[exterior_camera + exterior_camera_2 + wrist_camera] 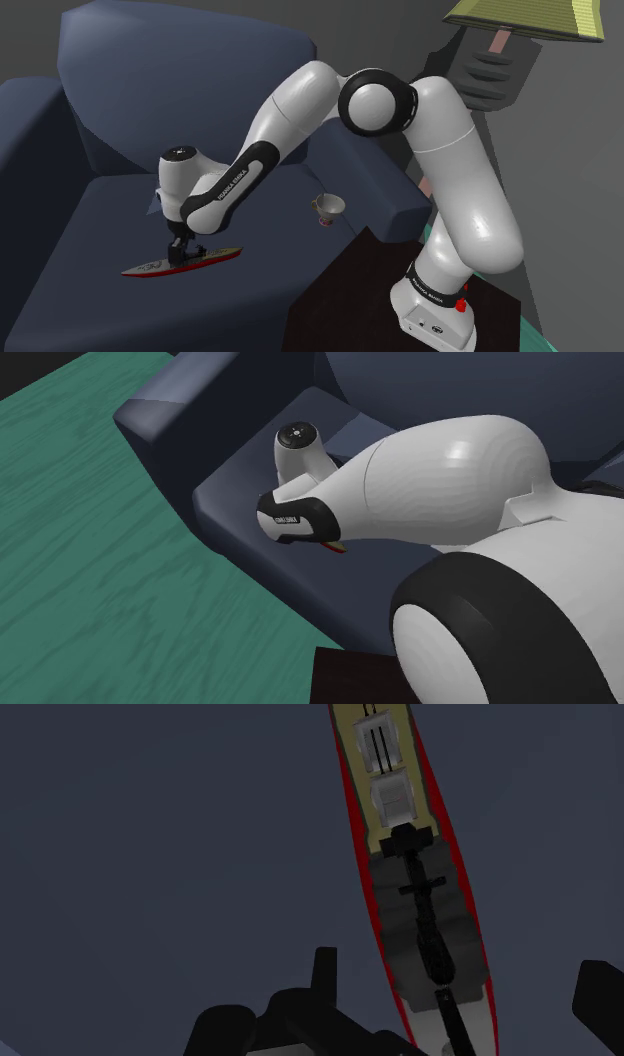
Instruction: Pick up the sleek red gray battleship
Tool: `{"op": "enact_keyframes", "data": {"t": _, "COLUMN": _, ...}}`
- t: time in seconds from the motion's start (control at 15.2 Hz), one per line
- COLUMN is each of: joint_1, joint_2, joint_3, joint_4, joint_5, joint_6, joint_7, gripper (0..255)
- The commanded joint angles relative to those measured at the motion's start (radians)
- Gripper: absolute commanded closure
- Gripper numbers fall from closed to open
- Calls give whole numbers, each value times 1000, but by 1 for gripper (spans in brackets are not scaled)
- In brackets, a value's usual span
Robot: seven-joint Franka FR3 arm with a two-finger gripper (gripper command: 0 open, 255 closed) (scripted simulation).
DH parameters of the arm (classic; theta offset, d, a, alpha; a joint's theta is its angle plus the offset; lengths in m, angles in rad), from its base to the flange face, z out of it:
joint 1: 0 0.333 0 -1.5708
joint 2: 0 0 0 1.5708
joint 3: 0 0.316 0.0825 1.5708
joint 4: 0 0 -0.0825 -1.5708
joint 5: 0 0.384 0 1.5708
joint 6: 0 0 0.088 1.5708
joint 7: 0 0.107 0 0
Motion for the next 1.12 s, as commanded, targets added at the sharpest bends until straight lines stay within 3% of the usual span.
{"op": "enact_keyframes", "data": {"t": 0.0, "joint_1": 5, "joint_2": 28, "joint_3": -7, "joint_4": 11, "joint_5": -6, "joint_6": 17, "joint_7": 3, "gripper": 0}}
{"op": "enact_keyframes", "data": {"t": 0.13, "joint_1": 5, "joint_2": 28, "joint_3": -8, "joint_4": 11, "joint_5": -6, "joint_6": 18, "joint_7": 3, "gripper": 0}}
{"op": "enact_keyframes", "data": {"t": 0.2, "joint_1": 5, "joint_2": 30, "joint_3": -8, "joint_4": 15, "joint_5": -6, "joint_6": 16, "joint_7": 3, "gripper": 255}}
{"op": "enact_keyframes", "data": {"t": 1.06, "joint_1": -4, "joint_2": -16, "joint_3": 5, "joint_4": -4, "joint_5": 4, "joint_6": -12, "joint_7": -4, "gripper": 255}}
